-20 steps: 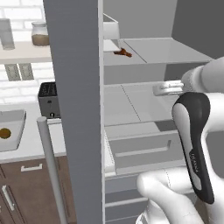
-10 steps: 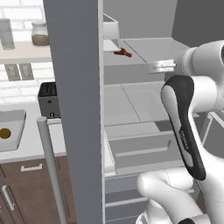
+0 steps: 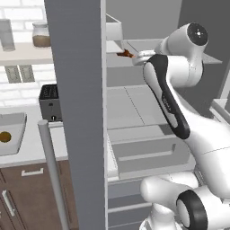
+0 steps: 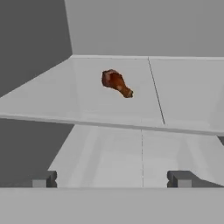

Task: Place one avocado and one chicken drumstick in each tupperware on the nearby counter, to pack two identical lunches.

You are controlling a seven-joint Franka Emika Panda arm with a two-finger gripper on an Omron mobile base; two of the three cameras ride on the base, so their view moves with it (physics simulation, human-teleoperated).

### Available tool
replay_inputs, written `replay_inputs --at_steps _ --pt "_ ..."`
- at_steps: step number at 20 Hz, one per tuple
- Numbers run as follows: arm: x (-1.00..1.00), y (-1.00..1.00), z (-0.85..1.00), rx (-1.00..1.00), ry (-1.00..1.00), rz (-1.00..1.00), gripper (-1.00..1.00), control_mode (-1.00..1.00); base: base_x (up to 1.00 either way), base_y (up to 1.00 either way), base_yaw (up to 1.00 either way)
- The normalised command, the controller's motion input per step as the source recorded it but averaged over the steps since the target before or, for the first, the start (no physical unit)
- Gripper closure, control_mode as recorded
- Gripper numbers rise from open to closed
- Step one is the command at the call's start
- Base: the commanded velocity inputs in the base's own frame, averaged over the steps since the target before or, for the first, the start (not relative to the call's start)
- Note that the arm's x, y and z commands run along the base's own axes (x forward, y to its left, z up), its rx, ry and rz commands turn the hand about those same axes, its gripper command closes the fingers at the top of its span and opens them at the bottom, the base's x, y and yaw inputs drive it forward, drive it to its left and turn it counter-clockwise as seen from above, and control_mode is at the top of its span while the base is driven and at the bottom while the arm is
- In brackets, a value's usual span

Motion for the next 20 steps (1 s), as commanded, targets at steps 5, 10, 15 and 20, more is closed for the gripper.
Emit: replay_inputs --at_steps 5,10,15,20 --pt "1.0 0.14 -0.28 0.0 0.05 0.08 -1.0 -1.0 0.0 0.0 0.0" --pt "0.8 0.0 0.0 0.0 0.0 0.05 -1.0 -1.0 0.0 0.0 0.0" --pt "0.67 0.0 -0.04 -0.02 0.0 0.0 -1.0 -1.0 0.0 0.0 0.0" --pt "0.69 0.01 -0.04 -0.01 0.0 0.01 -1.0 -1.0 0.0 0.0 0.0"
